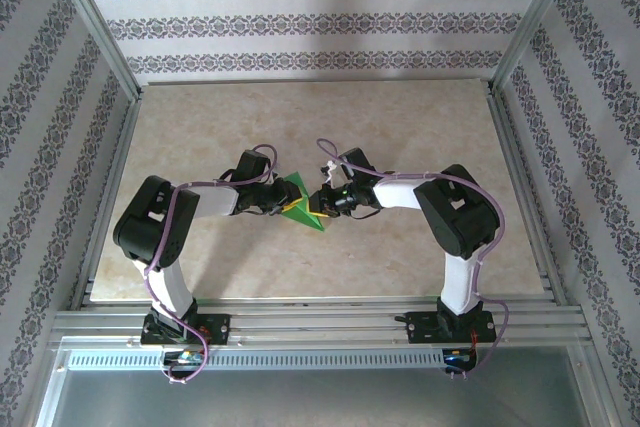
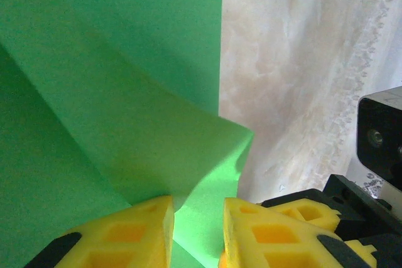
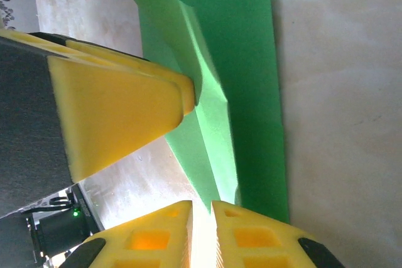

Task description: Fold a paper plane with a square sheet of paper (pick it up from the middle)

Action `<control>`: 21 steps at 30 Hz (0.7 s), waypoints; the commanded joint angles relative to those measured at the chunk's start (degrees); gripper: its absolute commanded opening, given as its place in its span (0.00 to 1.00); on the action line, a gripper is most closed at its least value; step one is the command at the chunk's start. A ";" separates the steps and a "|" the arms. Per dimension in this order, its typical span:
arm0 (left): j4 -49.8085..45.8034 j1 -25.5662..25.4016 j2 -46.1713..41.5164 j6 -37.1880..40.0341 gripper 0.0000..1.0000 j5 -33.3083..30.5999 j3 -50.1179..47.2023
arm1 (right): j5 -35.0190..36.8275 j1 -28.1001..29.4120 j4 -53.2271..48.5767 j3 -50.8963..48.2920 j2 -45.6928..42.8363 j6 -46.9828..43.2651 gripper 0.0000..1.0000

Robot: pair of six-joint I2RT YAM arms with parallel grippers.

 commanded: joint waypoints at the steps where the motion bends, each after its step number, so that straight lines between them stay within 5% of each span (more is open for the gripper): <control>1: 1.52 0.30 1.26 -0.34 0.29 0.40 1.26 | 0.88 -0.24 -0.56 0.21 1.53 -1.32 0.18; 21: -3.04 0.38 2.44 0.61 0.29 -1.49 2.24 | 0.75 -0.15 0.05 -0.11 -1.09 -1.89 0.18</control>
